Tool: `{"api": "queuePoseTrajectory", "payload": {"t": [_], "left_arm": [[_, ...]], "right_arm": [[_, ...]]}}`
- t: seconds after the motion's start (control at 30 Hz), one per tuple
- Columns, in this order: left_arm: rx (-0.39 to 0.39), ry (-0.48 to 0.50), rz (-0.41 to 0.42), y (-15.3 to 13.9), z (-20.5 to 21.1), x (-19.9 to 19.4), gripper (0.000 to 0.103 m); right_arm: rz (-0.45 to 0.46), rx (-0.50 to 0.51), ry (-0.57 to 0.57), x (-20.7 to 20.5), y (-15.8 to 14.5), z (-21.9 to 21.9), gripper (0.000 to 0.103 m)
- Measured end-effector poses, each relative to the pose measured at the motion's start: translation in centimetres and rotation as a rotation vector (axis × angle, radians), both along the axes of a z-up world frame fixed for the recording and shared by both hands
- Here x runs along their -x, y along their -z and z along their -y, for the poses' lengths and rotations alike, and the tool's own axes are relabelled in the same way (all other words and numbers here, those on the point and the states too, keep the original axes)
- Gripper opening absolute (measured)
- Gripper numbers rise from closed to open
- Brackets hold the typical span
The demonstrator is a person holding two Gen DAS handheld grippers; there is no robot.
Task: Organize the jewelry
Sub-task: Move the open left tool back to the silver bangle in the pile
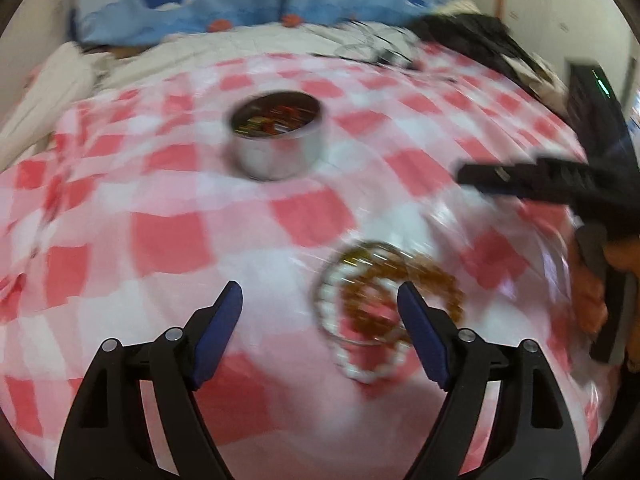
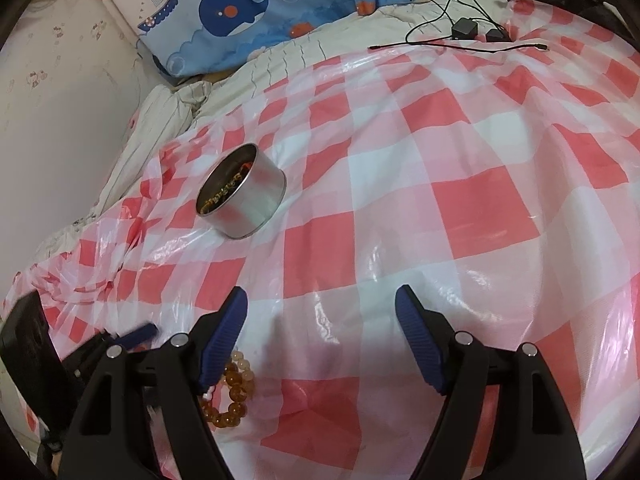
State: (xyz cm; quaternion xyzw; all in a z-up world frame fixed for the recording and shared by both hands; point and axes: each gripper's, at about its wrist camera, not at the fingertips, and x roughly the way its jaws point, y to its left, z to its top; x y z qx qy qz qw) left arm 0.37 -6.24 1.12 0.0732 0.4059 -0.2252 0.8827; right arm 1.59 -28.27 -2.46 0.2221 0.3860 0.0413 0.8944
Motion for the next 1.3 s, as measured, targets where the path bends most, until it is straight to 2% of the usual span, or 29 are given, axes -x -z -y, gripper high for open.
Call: {"api": "queuePoseTrajectory", "payload": {"t": [0.07, 0.13, 0.2, 0.27, 0.33, 0.43, 0.5, 0.63, 0.77, 0.83, 0.9, 1.1, 1.2, 1.3], "left_arm": [[0.061, -0.017, -0.017, -0.4, -1.2, -0.5, 0.076], [0.143, 0.042, -0.048, -0.9, -1.3, -0.4, 0.076], [0.104, 0.090, -0.024, -1.1, -0.2, 0.3, 0.076], [-0.030, 0.143, 0.010, 0.0, 1.9, 1.2, 0.076], [-0.107, 0.161, 0.007, 1.0, 3.1, 1.5, 0.076], [-0.135, 0.131, 0.023, 1.2, 3.3, 1.3, 0.076], [-0.113, 0.080, 0.027, 0.8, 2.5, 0.9, 0.077], [0.001, -0.099, 0.059, -0.8, -1.4, -0.8, 0.076], [0.141, -0.241, -0.005, -1.1, -5.8, -2.7, 0.076], [0.178, -0.273, -0.036, -0.8, -7.1, -3.4, 0.076], [0.192, -0.282, -0.033, -0.8, -7.5, -3.6, 0.076], [0.145, -0.161, -0.011, -1.0, -4.9, -2.7, 0.077], [0.025, -0.105, 0.014, -0.3, -2.5, -2.0, 0.077], [-0.097, -0.085, 0.044, 0.2, -0.9, -1.6, 0.077]], "right_arm": [[-0.001, 0.005, -0.004, -0.1, 0.0, -0.2, 0.074], [-0.001, 0.006, -0.003, -0.1, 0.0, -0.2, 0.075], [-0.004, 0.006, -0.002, -0.1, 0.0, -0.1, 0.075], [-0.005, 0.006, -0.002, -0.1, 0.0, -0.2, 0.075], [-0.005, 0.008, -0.006, -0.1, 0.0, -0.3, 0.075], [-0.007, 0.009, -0.008, -0.2, 0.1, -0.4, 0.075], [-0.007, 0.008, -0.008, -0.2, 0.1, -0.4, 0.075], [-0.006, 0.008, -0.006, -0.2, 0.1, -0.4, 0.075], [-0.006, 0.010, -0.008, -0.2, 0.1, -0.4, 0.075], [-0.003, 0.020, -0.010, -0.1, 0.0, -0.6, 0.075], [0.003, 0.035, -0.013, -0.1, -0.2, -0.8, 0.075], [0.007, 0.046, -0.022, 0.0, -0.5, -1.1, 0.077], [0.002, 0.056, -0.050, 0.0, -0.6, -1.6, 0.077], [-0.009, 0.128, -0.126, 0.0, -1.0, -3.2, 0.077]]}}
